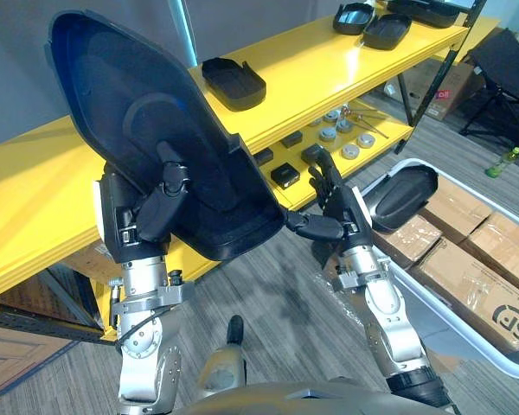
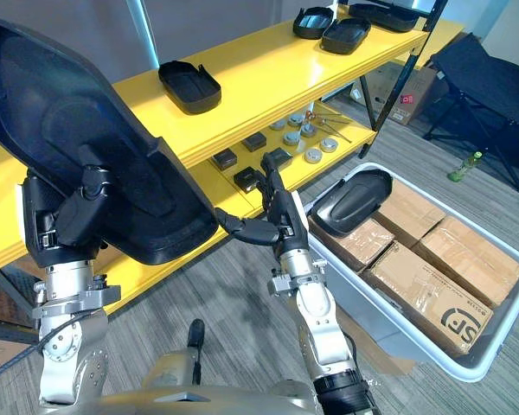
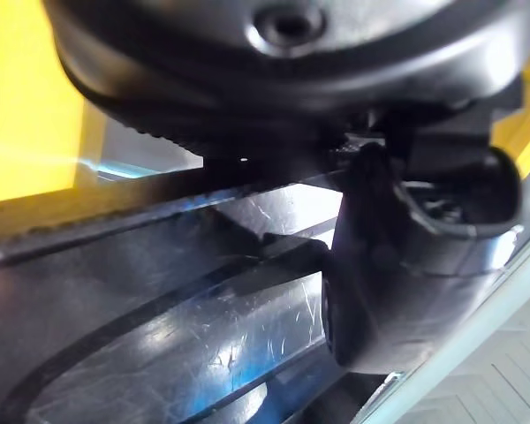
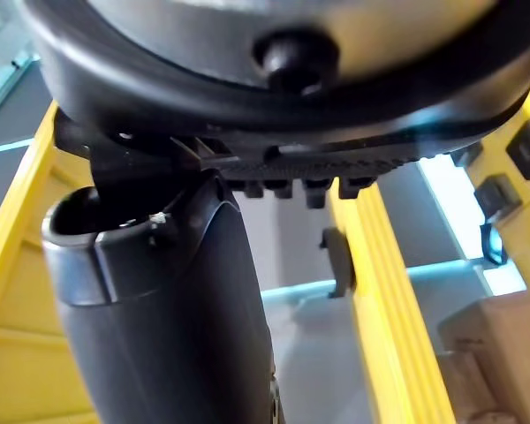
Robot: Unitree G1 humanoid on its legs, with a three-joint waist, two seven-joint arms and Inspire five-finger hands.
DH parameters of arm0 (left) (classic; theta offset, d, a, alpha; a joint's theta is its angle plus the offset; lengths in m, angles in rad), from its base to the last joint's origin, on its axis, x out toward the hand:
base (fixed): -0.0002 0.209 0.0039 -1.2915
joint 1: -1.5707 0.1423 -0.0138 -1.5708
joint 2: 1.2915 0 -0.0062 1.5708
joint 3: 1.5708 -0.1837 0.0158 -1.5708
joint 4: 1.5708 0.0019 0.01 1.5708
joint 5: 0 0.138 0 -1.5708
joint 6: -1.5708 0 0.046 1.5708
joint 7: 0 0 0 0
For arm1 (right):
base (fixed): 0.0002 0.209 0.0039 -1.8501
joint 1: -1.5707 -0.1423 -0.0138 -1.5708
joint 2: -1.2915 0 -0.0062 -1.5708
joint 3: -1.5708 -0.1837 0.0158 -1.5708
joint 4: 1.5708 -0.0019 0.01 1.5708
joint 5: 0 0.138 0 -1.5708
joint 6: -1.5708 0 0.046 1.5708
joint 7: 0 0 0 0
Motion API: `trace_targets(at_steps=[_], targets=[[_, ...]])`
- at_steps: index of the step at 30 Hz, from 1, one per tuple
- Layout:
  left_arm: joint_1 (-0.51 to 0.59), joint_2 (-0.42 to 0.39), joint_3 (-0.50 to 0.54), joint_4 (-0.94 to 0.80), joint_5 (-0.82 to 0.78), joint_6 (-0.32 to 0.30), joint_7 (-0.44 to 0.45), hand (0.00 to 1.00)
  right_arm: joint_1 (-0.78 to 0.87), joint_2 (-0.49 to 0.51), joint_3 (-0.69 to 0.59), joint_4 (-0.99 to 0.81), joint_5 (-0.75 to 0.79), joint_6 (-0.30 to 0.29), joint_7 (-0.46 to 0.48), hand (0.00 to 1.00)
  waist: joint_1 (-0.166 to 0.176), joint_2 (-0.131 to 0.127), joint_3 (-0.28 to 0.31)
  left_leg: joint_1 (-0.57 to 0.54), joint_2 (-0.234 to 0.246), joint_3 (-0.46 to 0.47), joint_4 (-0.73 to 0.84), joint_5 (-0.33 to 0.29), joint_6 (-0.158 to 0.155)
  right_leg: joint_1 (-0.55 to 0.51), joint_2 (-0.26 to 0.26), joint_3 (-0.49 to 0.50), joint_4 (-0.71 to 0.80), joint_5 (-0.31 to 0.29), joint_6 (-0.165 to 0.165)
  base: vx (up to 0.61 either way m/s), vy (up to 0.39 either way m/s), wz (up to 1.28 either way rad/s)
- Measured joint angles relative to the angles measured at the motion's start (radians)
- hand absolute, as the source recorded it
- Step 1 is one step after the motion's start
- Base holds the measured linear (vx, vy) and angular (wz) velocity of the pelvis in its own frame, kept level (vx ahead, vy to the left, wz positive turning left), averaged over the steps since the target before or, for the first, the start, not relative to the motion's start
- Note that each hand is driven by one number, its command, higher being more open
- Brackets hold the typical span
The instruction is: Walk over and take three plastic housings, then place them on the shelf
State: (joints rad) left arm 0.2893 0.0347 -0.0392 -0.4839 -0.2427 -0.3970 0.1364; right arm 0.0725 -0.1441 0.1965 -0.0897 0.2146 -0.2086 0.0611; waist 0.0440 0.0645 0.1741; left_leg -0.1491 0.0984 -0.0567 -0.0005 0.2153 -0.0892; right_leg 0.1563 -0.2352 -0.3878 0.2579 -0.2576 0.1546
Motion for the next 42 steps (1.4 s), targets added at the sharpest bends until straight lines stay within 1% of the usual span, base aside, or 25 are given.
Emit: trace_targets(at_steps=[5,6,7,8,9,11,12,13,14,15,17,19,20,21,23,24,25,27,29,34,36,39,40,41,42], targets=[[0.012,0.001,0.066,-0.034,-0.027,0.003,-0.041,0.00,-0.015,0.041,0.033,-0.017,-0.002,0.000,-0.013,1.00,0.033,-0.050,0.020,-0.050,-0.053,0.033,0.105,-0.066,0.015,0.010,-0.054,0.005,-0.021,-0.003,-0.013,0.05,0.066,0.03],[0.023,0.001,0.086,-0.051,-0.056,0.006,-0.057,0.00,-0.016,0.048,0.043,-0.028,-0.003,0.000,-0.034,1.00,0.041,-0.070,0.023,-0.057,-0.082,0.042,0.147,-0.102,0.031,0.034,-0.078,0.005,-0.045,-0.005,-0.034,0.16,0.133,0.07],[0.038,-0.003,0.101,-0.064,-0.090,0.010,-0.070,0.00,-0.015,0.050,0.052,-0.033,-0.005,0.000,-0.053,1.00,0.046,-0.078,0.023,-0.056,-0.104,0.050,0.190,-0.151,0.043,0.061,-0.093,0.008,-0.028,0.016,-0.093,0.24,0.185,0.14],[0.038,-0.018,0.112,-0.064,-0.106,0.013,-0.077,0.00,-0.017,0.048,0.052,-0.033,-0.006,0.000,-0.068,1.00,0.049,-0.062,0.019,-0.058,-0.106,0.041,0.217,-0.172,0.051,0.026,-0.107,0.016,0.062,0.059,-0.119,0.21,0.178,0.19],[0.038,-0.028,0.122,-0.065,-0.110,0.016,-0.078,0.00,-0.015,0.051,0.051,-0.033,-0.006,0.000,-0.086,1.00,0.048,-0.055,0.011,-0.052,-0.106,0.034,0.224,-0.183,0.061,-0.036,-0.128,0.028,0.176,0.114,-0.121,0.20,0.222,0.19],[0.038,-0.018,0.158,-0.075,-0.121,0.015,-0.081,0.00,-0.021,0.073,0.047,-0.033,-0.003,-0.011,-0.097,1.00,0.056,-0.071,0.003,-0.032,-0.118,0.038,0.217,-0.213,0.080,-0.117,-0.165,0.058,0.334,0.217,-0.128,0.23,0.208,0.04],[0.039,-0.016,0.175,-0.074,-0.132,0.015,-0.073,0.00,-0.026,0.082,0.047,-0.032,-0.001,-0.027,-0.093,1.00,0.056,-0.080,0.001,-0.009,-0.123,0.030,0.200,-0.223,0.098,-0.164,-0.177,0.101,0.414,0.252,-0.109,0.24,0.132,0.03],[0.039,-0.015,0.182,-0.072,-0.139,0.015,-0.063,0.00,-0.028,0.089,0.048,-0.032,0.000,-0.039,-0.089,1.00,0.051,-0.073,0.004,0.000,-0.122,0.021,0.196,-0.226,0.111,-0.186,-0.167,0.120,0.450,0.214,-0.102,0.36,0.095,0.15],[0.037,-0.020,0.194,-0.064,-0.146,0.015,-0.036,0.00,-0.040,0.093,0.050,-0.032,0.022,-0.060,-0.070,1.00,0.039,-0.073,0.004,0.025,-0.118,-0.001,0.188,-0.232,0.127,-0.218,-0.113,0.145,0.485,0.109,-0.094,0.27,0.035,0.33],[0.032,-0.019,0.206,-0.045,-0.148,0.014,-0.018,0.00,-0.064,0.087,0.046,-0.032,0.048,-0.073,-0.055,1.00,0.028,-0.052,0.013,0.057,-0.111,-0.026,0.178,-0.243,0.131,-0.238,-0.044,0.143,0.465,0.043,-0.106,0.31,0.049,0.34],[0.009,-0.011,0.211,-0.011,-0.148,0.009,0.006,0.00,-0.129,0.061,0.026,-0.035,0.078,-0.116,-0.049,1.00,0.024,-0.039,0.014,0.075,-0.109,-0.053,0.170,-0.259,0.135,-0.304,0.036,0.152,0.373,0.012,-0.131,0.20,0.026,0.46],[-0.024,-0.010,0.210,0.034,-0.148,0.002,0.017,0.00,-0.194,0.025,-0.021,-0.082,0.088,-0.136,-0.054,1.00,0.008,-0.034,0.016,0.075,-0.118,-0.107,0.175,-0.273,0.135,-0.390,0.090,0.233,0.265,0.027,-0.115,0.20,-0.064,0.95],[-0.027,-0.004,0.210,0.064,-0.146,0.002,0.020,0.00,-0.220,-0.003,-0.062,-0.134,0.092,-0.152,-0.062,1.00,-0.013,-0.031,0.017,0.078,-0.129,-0.161,0.192,-0.291,0.127,-0.429,0.109,0.321,0.176,0.057,-0.070,0.21,-0.122,1.15],[-0.024,-0.001,0.210,0.072,-0.146,0.002,0.025,0.00,-0.225,-0.014,-0.075,-0.156,0.103,-0.155,-0.065,1.00,-0.018,-0.033,0.017,0.084,-0.133,-0.184,0.200,-0.301,0.121,-0.431,0.115,0.347,0.135,0.076,-0.063,0.31,-0.206,1.44],[-0.024,0.005,0.220,0.084,-0.148,0.002,0.036,0.00,-0.242,-0.047,-0.114,-0.202,0.112,-0.159,-0.073,1.00,-0.020,-0.051,0.007,0.104,-0.150,-0.247,0.231,-0.345,0.099,-0.414,0.107,0.373,0.019,0.144,-0.072,0.21,-0.186,1.02],[-0.024,0.010,0.231,0.081,-0.148,0.002,0.035,0.00,-0.256,-0.062,-0.128,-0.202,0.114,-0.167,-0.076,1.00,-0.017,-0.069,-0.005,0.107,-0.167,-0.274,0.247,-0.371,0.090,-0.403,0.094,0.366,-0.014,0.149,-0.076,0.36,-0.399,0.96],[-0.026,0.016,0.246,0.080,-0.148,0.001,0.035,0.00,-0.272,-0.082,-0.140,-0.202,0.115,-0.169,-0.083,1.00,-0.013,-0.099,-0.027,0.117,-0.185,-0.303,0.270,-0.409,0.071,-0.389,0.082,0.368,-0.019,0.216,-0.065,0.51,-0.539,0.95],[-0.013,0.009,0.250,0.079,-0.149,0.001,0.035,0.00,-0.283,-0.117,-0.156,-0.202,0.121,-0.166,-0.082,1.00,0.018,-0.052,-0.044,0.138,-0.134,-0.321,0.282,-0.449,0.049,-0.360,0.123,0.327,-0.017,0.248,-0.080,0.37,-0.355,0.54],[-0.013,0.004,0.239,0.077,-0.147,0.002,0.021,0.00,-0.282,-0.127,-0.189,-0.197,0.131,-0.133,-0.073,1.00,0.017,-0.010,-0.070,0.133,-0.069,-0.293,0.306,-0.456,0.039,-0.309,0.169,0.252,-0.060,0.251,-0.125,0.42,-0.320,0.59],[-0.020,0.003,0.189,0.060,-0.146,0.013,-0.035,0.00,-0.210,-0.127,-0.282,-0.197,0.163,-0.102,-0.037,1.00,0.004,0.003,-0.071,0.080,-0.020,-0.152,0.464,-0.438,0.020,-0.200,0.195,0.177,-0.138,0.241,-0.156,0.24,-0.127,0.39],[-0.033,0.006,0.171,0.065,-0.142,0.015,-0.073,0.00,-0.142,-0.121,-0.322,-0.197,0.187,-0.103,-0.024,1.00,-0.001,0.005,-0.067,0.033,0.015,-0.008,0.516,-0.470,0.024,-0.134,0.178,0.143,-0.182,0.237,-0.162,0.18,0.009,0.40],[-0.098,0.012,0.134,0.102,-0.124,0.017,-0.122,0.00,-0.102,-0.102,-0.365,-0.195,0.186,-0.103,-0.023,1.00,-0.032,0.007,-0.062,-0.008,0.057,0.144,0.374,-0.437,0.020,-0.086,0.124,0.089,-0.209,0.233,-0.146,0.09,0.118,0.59],[-0.107,0.014,0.121,0.105,-0.118,0.024,-0.128,0.00,-0.092,-0.103,-0.370,-0.196,0.186,-0.103,-0.023,1.00,-0.038,0.010,-0.062,-0.007,0.063,0.157,0.337,-0.401,0.018,-0.079,0.116,0.085,-0.207,0.230,-0.132,0.09,0.238,0.27],[-0.117,0.016,0.096,0.104,-0.093,0.034,-0.138,0.00,-0.074,-0.109,-0.371,-0.198,0.185,-0.103,-0.022,1.00,-0.044,0.040,-0.067,0.004,0.081,0.171,0.277,-0.276,0.017,-0.066,0.115,0.086,-0.201,0.220,-0.102,0.11,0.302,0.03],[-0.132,0.032,0.085,0.112,-0.055,0.043,-0.149,0.00,-0.059,-0.098,-0.368,-0.199,0.185,-0.101,-0.022,1.00,-0.049,0.048,-0.064,0.027,0.072,0.169,0.249,-0.258,-0.019,-0.067,0.102,0.100,-0.177,0.205,-0.072,0.11,0.304,-0.05]])
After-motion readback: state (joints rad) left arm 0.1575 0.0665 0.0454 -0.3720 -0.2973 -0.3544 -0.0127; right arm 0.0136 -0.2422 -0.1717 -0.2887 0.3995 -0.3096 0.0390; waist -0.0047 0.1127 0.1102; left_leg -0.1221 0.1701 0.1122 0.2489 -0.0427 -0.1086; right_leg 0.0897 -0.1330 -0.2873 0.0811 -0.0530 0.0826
